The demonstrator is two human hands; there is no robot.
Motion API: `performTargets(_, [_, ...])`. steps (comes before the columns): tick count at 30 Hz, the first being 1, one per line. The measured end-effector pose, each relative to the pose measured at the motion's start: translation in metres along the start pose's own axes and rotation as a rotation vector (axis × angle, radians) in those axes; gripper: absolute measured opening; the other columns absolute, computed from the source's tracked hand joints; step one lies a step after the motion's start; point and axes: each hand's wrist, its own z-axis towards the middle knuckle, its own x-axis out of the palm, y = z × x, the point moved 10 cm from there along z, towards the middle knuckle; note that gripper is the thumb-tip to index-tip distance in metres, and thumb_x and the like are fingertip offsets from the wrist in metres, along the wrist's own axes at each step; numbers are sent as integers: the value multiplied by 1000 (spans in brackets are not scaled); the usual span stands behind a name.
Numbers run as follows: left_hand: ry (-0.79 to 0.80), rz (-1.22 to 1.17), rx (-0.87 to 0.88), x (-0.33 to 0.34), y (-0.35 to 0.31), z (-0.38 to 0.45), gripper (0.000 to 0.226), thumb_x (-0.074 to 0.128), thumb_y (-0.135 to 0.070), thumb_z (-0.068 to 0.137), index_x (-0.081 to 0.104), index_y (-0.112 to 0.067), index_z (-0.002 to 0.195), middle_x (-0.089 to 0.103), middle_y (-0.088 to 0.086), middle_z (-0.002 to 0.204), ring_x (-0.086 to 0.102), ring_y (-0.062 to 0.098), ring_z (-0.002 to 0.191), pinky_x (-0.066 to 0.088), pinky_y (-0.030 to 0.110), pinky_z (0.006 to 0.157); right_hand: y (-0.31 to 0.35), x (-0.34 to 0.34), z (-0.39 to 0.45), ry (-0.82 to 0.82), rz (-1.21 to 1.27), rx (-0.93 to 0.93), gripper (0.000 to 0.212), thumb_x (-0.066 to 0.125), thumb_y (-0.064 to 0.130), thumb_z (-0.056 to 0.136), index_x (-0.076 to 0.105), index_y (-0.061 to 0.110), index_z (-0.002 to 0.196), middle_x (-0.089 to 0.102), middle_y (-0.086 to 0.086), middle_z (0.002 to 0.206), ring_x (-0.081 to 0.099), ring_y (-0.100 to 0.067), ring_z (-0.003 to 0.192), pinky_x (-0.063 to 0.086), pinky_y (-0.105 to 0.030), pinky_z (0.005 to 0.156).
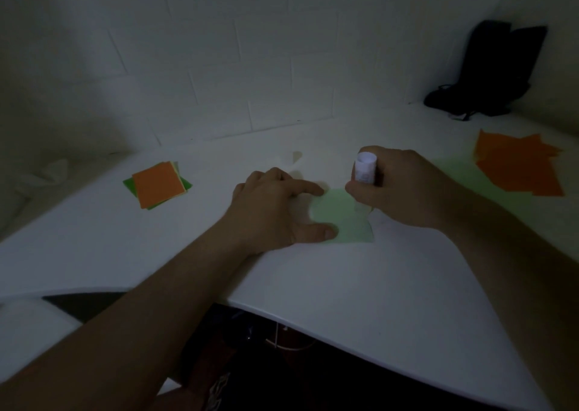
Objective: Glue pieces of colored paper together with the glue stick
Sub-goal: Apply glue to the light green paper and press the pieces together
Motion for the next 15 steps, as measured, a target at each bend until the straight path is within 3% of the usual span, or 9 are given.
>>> performTargets(3, [3,18,1,0,-1,1,91,50,-100,50,47,-63,133,43,-13,114,42,20,116,36,41,101,2,-3,0,-19,-82,-2,27,63,42,88,52,20,78,60,-1,70,57,-13,65,49,-38,65])
performTargets(9, [22,39,-14,-1,-3,0,97,43,-100,47,49,-60,135,41,-13,114,41,21,118,35,41,102,8,-10,-1,-83,-133,-8,24,69,28,88,52,16,76,57,-5,64,53,-14,67,35,-21,55])
performTargets(12, [20,48,-15,-2,-3,-1,98,42,-100,47,49,-61,136,41,-13,114,42,21,118,36,42,104,11,-16,2,-144,-30,22,20,67,25,87,56,13,76,58,-5,66,55,-15,66,35,-20,54])
performTargets(15, [14,60,-13,-1,-4,-1,97,41,-100,49,48,-60,137,40,-14,114,41,20,116,36,42,102,15,-13,5,-182,144,57,17,67,28,87,55,29,76,61,11,69,58,4,65,34,-9,56])
